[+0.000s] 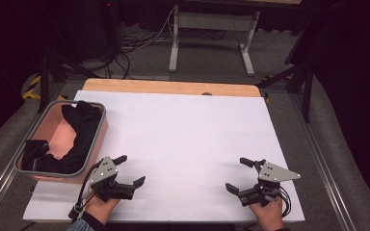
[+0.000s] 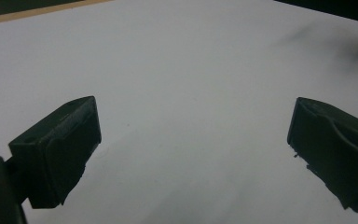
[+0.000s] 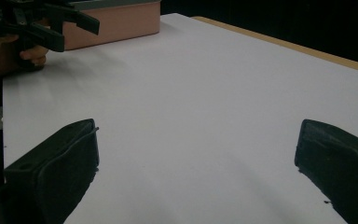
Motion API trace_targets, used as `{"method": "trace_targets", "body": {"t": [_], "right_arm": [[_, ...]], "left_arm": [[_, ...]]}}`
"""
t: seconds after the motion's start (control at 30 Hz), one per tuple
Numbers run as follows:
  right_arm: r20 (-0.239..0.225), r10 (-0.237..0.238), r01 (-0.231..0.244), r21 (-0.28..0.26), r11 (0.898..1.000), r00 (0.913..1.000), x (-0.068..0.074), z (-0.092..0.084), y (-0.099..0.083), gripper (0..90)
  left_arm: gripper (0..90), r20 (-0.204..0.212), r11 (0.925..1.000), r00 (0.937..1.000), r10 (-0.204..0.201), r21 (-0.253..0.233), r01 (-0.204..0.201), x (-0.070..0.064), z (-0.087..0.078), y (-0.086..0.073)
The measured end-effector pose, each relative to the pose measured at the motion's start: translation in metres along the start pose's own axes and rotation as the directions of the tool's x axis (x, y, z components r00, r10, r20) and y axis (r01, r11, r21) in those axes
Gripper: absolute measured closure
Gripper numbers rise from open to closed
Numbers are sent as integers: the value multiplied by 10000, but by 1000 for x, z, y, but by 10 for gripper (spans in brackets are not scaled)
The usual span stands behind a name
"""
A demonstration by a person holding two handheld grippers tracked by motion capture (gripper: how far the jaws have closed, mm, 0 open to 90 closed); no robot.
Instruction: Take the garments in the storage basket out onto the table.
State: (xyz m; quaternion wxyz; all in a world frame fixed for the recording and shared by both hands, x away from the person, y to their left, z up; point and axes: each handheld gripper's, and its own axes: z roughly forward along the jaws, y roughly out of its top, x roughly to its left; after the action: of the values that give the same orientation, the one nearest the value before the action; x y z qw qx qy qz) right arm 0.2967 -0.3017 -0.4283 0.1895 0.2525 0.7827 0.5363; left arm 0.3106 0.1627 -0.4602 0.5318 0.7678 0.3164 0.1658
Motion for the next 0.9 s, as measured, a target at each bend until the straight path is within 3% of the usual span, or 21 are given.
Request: {"method": "trace_targets", "body": {"t": [0.23, 0.27, 0.3, 0.43, 0.67, 0.9], "right_arm": [[-68, -7, 7, 12, 10000, 10000, 1, -1, 0, 2], [-140, -6, 6, -31, 10000, 9999, 1, -1, 0, 2], [-236, 3, -4, -74, 10000, 9997, 1, -1, 0, 2], [-347, -69, 65, -120, 9999, 9994, 3, -1, 0, 2], [-344, -112, 110, -61, 9999, 9993, 2, -1, 0, 2], [-370, -133, 130, -72, 9999, 9992, 3, -1, 0, 2]], "left_arm": [[35, -61, 9998, 9998, 189, -24, -189, 0, -3, 5], [36, 182, 9999, 9997, -153, 44, 153, 1, -2, 6], [36, 314, 9997, 9992, -252, 11, 252, 2, -3, 6], [37, 451, 9996, 9986, -263, 79, 260, 3, -3, 8], [6, 1000, 9977, 9948, 192, 623, -256, -1, -6, 19], [0, 880, 9970, 9953, 409, 620, -465, -2, -11, 26]]}}
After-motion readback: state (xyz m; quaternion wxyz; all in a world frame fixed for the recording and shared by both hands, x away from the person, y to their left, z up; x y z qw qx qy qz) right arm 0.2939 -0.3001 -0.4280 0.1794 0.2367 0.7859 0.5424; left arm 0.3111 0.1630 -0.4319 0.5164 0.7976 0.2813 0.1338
